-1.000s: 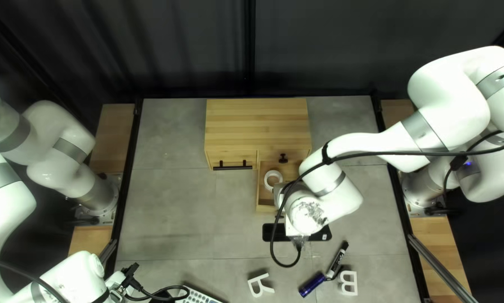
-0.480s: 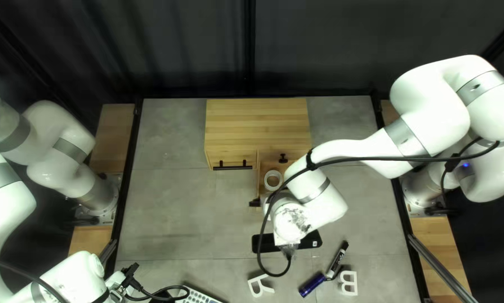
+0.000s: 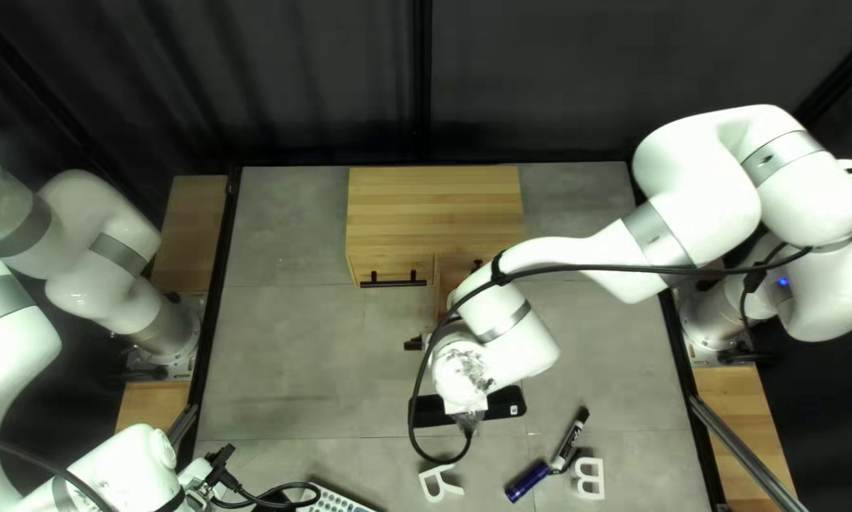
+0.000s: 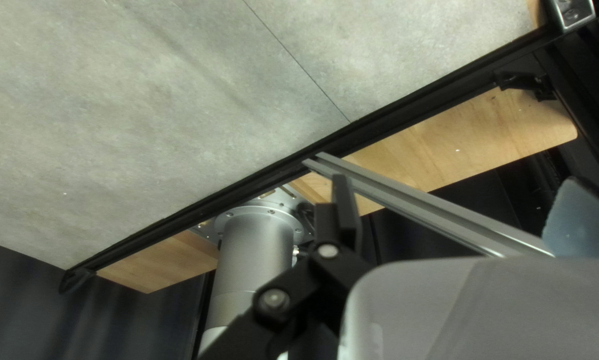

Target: Open drawers and place objects into drawer and close

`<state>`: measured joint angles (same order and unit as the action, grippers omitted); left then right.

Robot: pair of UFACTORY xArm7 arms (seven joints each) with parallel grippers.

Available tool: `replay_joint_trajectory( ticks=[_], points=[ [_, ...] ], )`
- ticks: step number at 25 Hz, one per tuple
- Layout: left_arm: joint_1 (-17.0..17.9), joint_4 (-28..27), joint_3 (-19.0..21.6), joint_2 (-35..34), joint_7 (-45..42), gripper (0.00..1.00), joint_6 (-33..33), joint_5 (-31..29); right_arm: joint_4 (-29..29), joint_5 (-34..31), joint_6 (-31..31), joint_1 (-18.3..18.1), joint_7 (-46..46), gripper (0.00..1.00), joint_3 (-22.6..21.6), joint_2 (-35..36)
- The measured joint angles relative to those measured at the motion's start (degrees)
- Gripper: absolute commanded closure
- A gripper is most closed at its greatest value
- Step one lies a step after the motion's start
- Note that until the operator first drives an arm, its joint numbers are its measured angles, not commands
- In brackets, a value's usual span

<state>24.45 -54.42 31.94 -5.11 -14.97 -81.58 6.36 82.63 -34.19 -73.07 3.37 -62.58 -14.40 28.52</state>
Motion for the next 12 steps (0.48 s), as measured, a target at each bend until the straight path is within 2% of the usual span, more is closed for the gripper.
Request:
replay_joint_trajectory(
  ticks=[12],
  points=[
    [0.0,0.0,0.0,0.0,0.0,0.00,0.0,0.0,-0.3,-1.6,2.6,-0.9,0.2,0.00,1.2,2.2]
  ],
)
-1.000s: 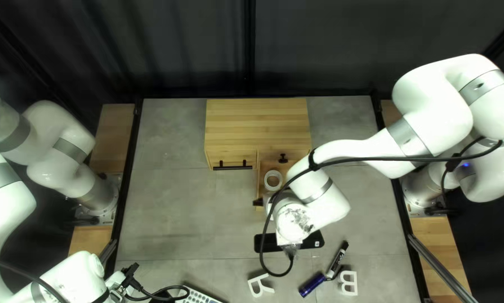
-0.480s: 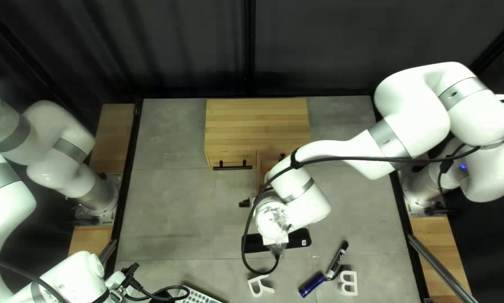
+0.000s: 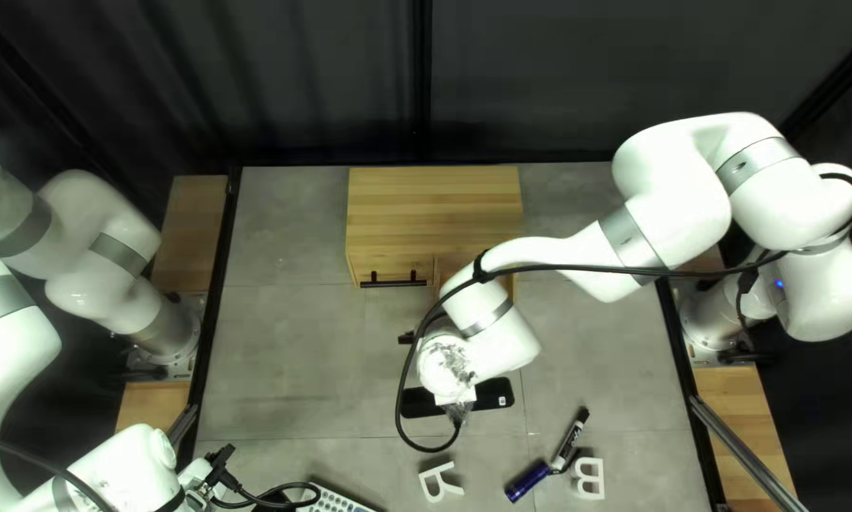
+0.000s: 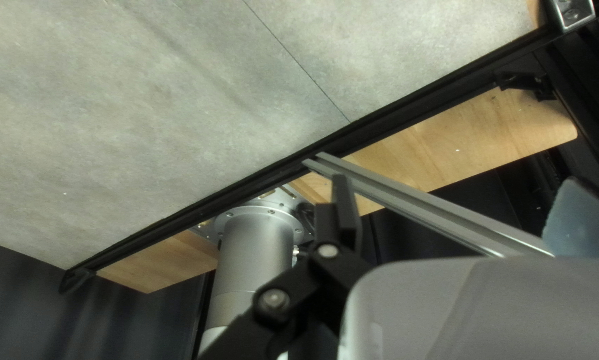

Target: Open drawers and place objects into drawer and close

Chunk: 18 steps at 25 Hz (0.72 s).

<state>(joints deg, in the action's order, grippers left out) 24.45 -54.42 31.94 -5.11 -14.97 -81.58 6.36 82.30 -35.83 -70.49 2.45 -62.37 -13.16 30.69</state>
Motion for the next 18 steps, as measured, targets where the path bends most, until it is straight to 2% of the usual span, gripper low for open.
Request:
replay_joint_trajectory(
  ticks=[18],
  points=[
    [0.0,0.0,0.0,0.0,0.0,0.00,0.0,0.0,-0.2,1.2,-1.3,-0.1,-1.6,0.00,-0.5,0.8]
  ],
)
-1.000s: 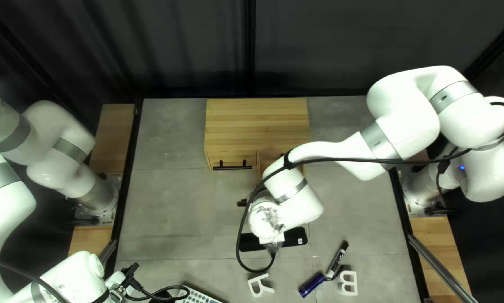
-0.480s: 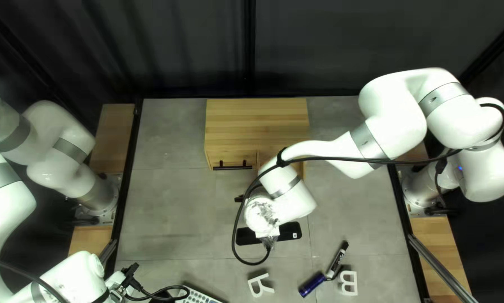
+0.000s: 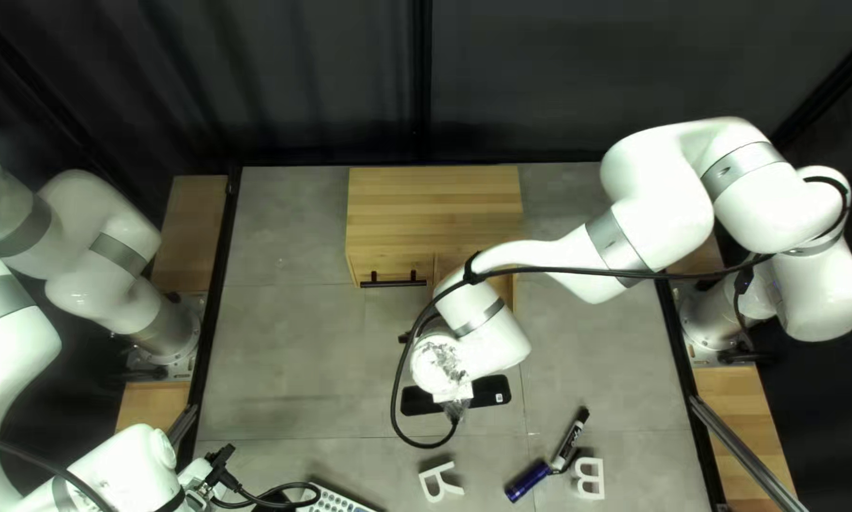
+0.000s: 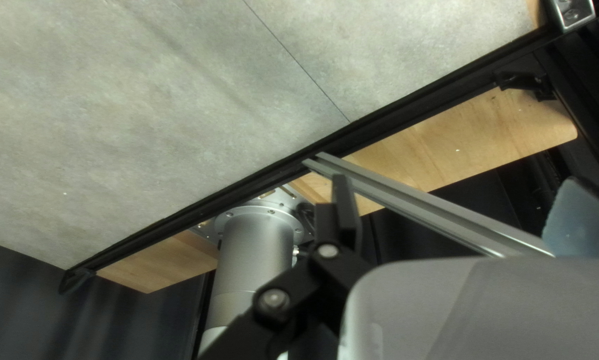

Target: Open drawers and place objects into drawer and close

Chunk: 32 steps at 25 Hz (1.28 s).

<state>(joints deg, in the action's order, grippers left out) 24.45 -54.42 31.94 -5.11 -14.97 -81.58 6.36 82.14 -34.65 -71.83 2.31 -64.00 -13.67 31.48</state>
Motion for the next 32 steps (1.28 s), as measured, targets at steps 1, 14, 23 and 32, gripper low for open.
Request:
replay_joint_trajectory(
  ticks=[1,14,23,32],
  points=[
    [0.0,0.0,0.0,0.0,0.0,0.00,0.0,0.0,-0.2,0.0,0.0,0.0,0.0,0.00,0.0,-0.1],
    [0.0,0.0,0.0,0.0,0.0,0.00,0.0,0.0,-3.5,0.3,0.6,0.0,1.3,0.00,-0.4,-2.2],
    [0.0,0.0,0.0,0.0,0.0,0.00,0.0,0.0,-4.3,-0.1,1.0,-0.1,1.8,0.00,-0.2,-2.8],
    [0.0,0.0,0.0,0.0,0.0,0.00,0.0,0.0,-5.2,-0.3,0.0,0.4,2.7,0.00,-0.3,-5.4]
  ],
)
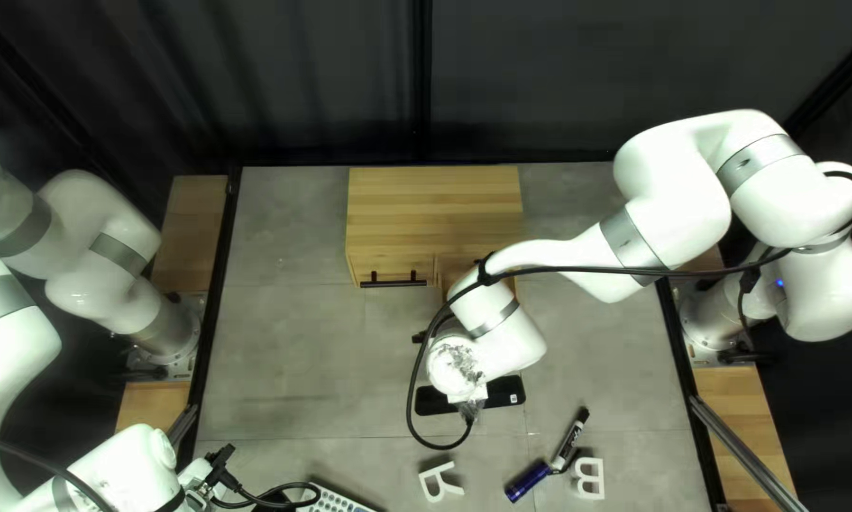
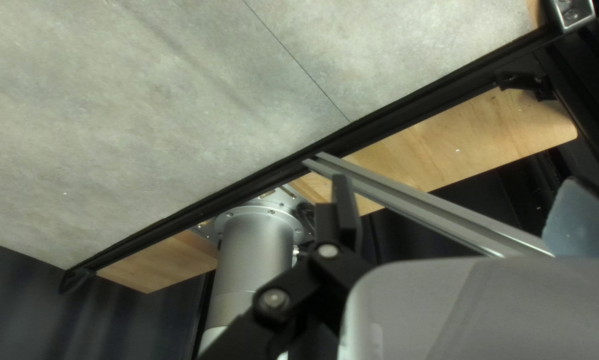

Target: Open drawers and place objects into drawer and close

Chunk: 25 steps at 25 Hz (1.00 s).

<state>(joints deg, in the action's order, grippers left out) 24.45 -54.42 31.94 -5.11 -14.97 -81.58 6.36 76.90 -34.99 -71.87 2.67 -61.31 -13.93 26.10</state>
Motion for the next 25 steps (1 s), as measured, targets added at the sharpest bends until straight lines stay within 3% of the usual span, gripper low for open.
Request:
replay_joint_trajectory(
  ticks=[7,19,25],
  points=[
    [0.0,0.0,0.0,0.0,0.0,0.00,0.0,0.0,-3.9,-0.9,0.9,-0.1,1.1,0.00,0.0,-4.4],
    [0.0,0.0,0.0,0.0,0.0,0.00,0.0,0.0,-14.1,-1.5,10.6,-2.0,2.2,0.00,0.0,-10.1],
    [0.0,0.0,0.0,0.0,0.0,0.00,0.0,0.0,-16.3,-0.2,15.0,-3.4,0.1,0.00,-0.1,-10.6]
  ],
)
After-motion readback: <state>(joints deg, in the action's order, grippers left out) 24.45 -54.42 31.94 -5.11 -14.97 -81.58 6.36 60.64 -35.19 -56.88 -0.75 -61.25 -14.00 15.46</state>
